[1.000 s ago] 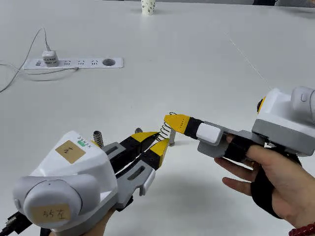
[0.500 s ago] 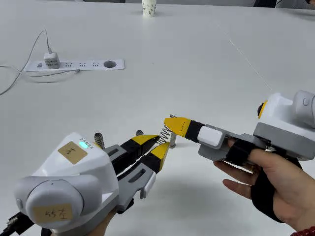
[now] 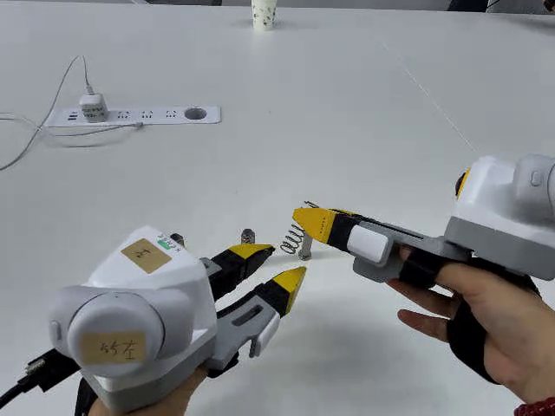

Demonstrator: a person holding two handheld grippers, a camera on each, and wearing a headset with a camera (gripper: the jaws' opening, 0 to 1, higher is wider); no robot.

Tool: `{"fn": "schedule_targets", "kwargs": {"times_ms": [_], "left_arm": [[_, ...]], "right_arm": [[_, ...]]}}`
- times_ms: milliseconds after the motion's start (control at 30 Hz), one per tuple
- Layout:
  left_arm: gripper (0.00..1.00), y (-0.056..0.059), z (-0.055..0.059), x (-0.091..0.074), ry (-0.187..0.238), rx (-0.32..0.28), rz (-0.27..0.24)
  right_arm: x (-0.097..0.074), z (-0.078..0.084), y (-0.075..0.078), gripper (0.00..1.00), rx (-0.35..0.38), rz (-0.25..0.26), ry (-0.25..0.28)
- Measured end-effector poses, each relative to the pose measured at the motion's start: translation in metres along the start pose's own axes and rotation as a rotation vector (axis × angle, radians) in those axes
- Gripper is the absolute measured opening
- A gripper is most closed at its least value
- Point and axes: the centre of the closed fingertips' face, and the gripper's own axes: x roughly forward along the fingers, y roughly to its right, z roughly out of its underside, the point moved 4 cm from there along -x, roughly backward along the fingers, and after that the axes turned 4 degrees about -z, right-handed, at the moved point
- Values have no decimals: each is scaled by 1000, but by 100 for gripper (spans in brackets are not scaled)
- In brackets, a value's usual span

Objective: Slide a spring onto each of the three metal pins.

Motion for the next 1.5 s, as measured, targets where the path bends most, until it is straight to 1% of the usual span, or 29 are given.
{"fn": "schedule_targets", "kwargs": {"times_ms": [33,100,167,267,400,500,667,700,767,867,933,1000,1133,1500], "left_arm": [[26,-2,3,-1,-16,3,-4],[29,-3,6,-3,-31,8,-8],[31,-5,8,-6,-41,18,-13],[36,-7,10,-8,-55,24,-16],[46,-9,13,-13,-76,18,-22],[48,-12,17,-16,-94,31,-31],[56,-15,18,-20,-103,29,-51],[57,-17,18,-22,-108,38,-66],[59,-18,18,-25,-107,46,-76],[63,-20,19,-29,-116,37,-92],[64,-21,20,-31,-120,36,-98],[67,-22,22,-34,-129,30,-106],[70,-26,22,-39,-129,18,-121],[82,-35,21,-47,-113,-28,-152]], "right_arm": [[0,-1,1,11,-16,9,0],[-1,-2,3,11,-36,17,1],[-1,-4,6,11,-63,31,3],[-2,-5,10,11,-99,49,-1],[-1,-8,15,11,-146,69,-5],[-1,-9,18,11,-183,87,-10],[0,-10,24,11,-258,113,-28],[1,-10,25,11,-269,118,-29],[2,-10,26,11,-287,125,-29],[3,-11,30,11,-325,144,-30],[5,-11,32,11,-344,145,-30],[6,-11,33,11,-353,148,-31],[9,-12,37,11,-359,156,-31],[18,-12,45,11,-422,177,-35]]}}
